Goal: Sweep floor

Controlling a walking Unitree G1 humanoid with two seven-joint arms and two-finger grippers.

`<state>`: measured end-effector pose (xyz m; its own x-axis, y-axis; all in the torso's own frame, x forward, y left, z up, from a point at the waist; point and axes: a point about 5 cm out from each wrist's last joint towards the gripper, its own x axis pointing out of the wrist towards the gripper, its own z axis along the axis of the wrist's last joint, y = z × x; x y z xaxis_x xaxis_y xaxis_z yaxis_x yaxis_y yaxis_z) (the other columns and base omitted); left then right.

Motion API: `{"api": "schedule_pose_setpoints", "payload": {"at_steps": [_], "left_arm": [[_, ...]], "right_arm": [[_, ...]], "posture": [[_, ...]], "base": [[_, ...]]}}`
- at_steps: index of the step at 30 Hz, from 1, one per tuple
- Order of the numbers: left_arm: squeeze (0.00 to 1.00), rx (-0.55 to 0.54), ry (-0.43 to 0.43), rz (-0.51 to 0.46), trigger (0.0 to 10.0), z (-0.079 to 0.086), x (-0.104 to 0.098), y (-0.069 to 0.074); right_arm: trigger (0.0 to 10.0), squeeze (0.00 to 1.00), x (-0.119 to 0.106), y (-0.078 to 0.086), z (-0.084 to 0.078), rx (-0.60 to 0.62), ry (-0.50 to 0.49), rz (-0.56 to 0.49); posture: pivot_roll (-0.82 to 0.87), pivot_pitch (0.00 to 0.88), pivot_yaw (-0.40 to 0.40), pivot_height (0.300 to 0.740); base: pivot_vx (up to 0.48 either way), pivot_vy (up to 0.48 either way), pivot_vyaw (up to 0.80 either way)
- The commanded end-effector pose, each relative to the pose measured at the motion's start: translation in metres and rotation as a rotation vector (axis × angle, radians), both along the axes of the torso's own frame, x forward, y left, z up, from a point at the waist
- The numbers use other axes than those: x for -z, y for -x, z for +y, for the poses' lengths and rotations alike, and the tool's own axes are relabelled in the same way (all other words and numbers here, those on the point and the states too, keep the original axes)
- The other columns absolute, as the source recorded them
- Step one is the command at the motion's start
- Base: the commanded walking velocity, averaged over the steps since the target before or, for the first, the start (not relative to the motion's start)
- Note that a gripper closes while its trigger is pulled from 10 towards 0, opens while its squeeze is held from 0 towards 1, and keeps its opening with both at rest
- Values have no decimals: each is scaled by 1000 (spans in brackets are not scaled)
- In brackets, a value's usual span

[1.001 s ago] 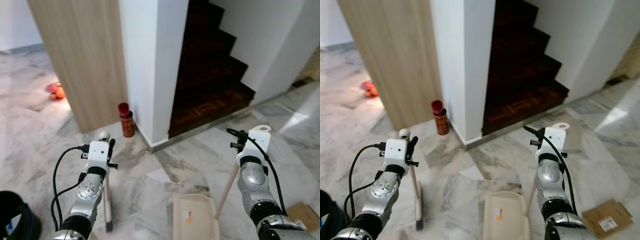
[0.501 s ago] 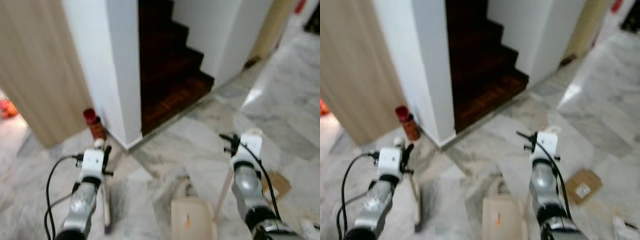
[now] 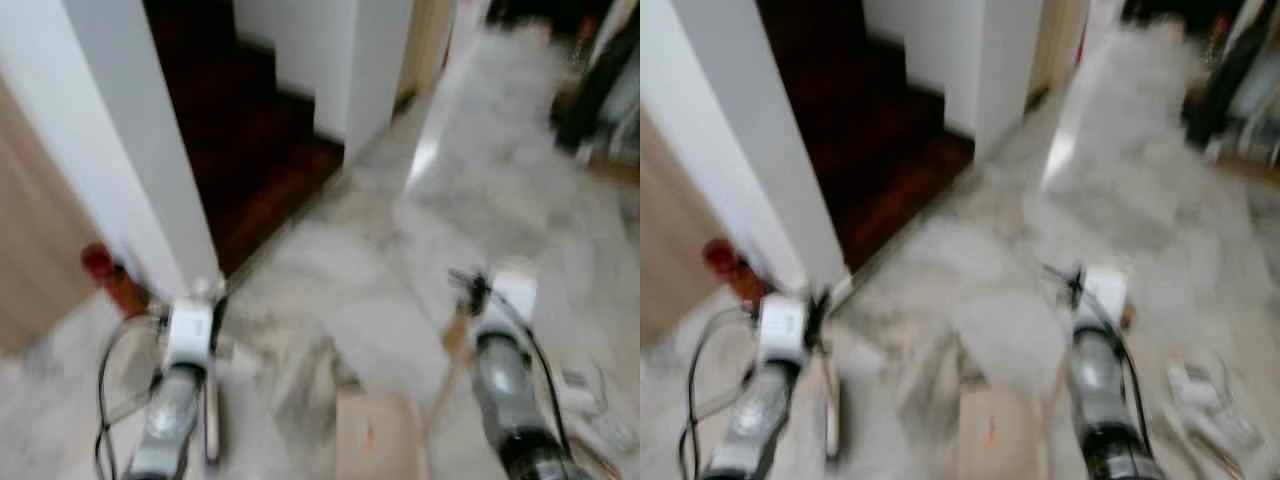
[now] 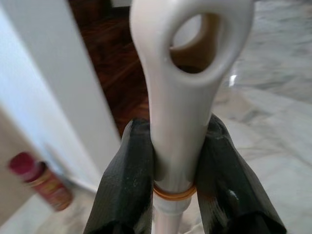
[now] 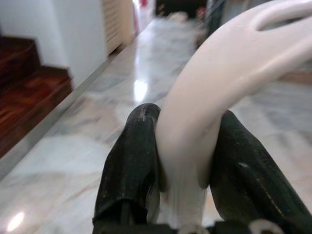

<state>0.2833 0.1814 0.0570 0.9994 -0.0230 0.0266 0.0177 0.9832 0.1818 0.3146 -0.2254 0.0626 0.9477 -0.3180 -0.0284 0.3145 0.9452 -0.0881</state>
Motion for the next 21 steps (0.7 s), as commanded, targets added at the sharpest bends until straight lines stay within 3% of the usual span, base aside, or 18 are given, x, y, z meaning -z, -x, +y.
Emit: {"api": "schedule_pose_setpoints", "payload": {"at_steps": [1,18,21], "left_arm": [[0,-1,-8,-18,10000,4,-6,-1],[0,-5,2,-42,10000,5,-11,0],[0,-3,5,-44,10000,3,-11,0]], "right_arm": [[10000,0,-10,-3,3,-15,21,-52],[10000,0,-9,0,7,-28,12,-55],[10000,0,-8,0,7,-30,10,-57]], "posture": [[81,14,13,740],[88,0,6,740],[88,0,7,740]], "base": [[0,0,-738],[0,0,-736],[0,0,0]]}}
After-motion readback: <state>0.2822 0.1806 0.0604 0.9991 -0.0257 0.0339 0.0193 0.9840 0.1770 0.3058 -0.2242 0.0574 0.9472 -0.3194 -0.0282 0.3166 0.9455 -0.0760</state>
